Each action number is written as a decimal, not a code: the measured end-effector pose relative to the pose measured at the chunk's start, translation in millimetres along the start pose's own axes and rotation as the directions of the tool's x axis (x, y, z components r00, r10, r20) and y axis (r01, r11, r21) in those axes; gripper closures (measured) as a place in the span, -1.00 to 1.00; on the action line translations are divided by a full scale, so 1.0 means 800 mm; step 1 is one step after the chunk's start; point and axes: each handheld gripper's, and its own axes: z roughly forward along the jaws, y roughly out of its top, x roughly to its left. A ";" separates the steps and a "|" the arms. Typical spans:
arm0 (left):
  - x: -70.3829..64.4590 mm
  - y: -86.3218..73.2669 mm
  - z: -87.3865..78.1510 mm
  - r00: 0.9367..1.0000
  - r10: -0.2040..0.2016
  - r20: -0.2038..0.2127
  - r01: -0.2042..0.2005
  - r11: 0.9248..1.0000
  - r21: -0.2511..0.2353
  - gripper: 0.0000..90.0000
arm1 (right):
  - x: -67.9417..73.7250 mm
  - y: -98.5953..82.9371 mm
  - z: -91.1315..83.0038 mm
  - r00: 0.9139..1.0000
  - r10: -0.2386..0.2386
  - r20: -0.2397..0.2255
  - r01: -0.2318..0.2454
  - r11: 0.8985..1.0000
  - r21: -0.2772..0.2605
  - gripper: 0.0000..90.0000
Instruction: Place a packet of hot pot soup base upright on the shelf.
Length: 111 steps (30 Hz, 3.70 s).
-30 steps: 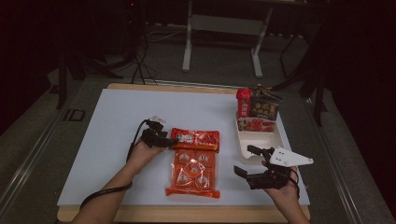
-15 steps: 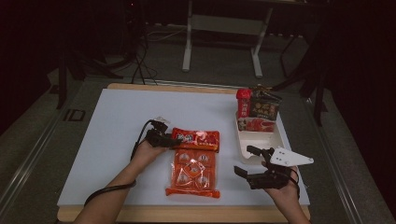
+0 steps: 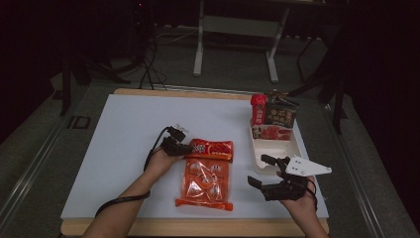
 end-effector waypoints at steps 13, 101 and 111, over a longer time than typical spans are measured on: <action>-0.012 0.004 -0.029 1.000 0.025 -0.019 -0.026 0.997 -0.074 0.99 | -0.001 0.001 -0.001 1.000 0.006 0.011 -0.006 1.000 0.004 -0.69; -0.118 0.001 -0.206 0.931 0.336 0.143 -0.229 0.842 -0.489 0.99 | -0.008 0.044 0.040 0.962 0.060 -0.267 -0.038 0.995 0.087 1.00; -0.116 0.000 -0.223 0.922 0.340 0.184 -0.191 0.814 -0.549 0.94 | -0.004 0.077 0.029 0.974 0.010 -0.228 0.004 0.998 0.059 1.00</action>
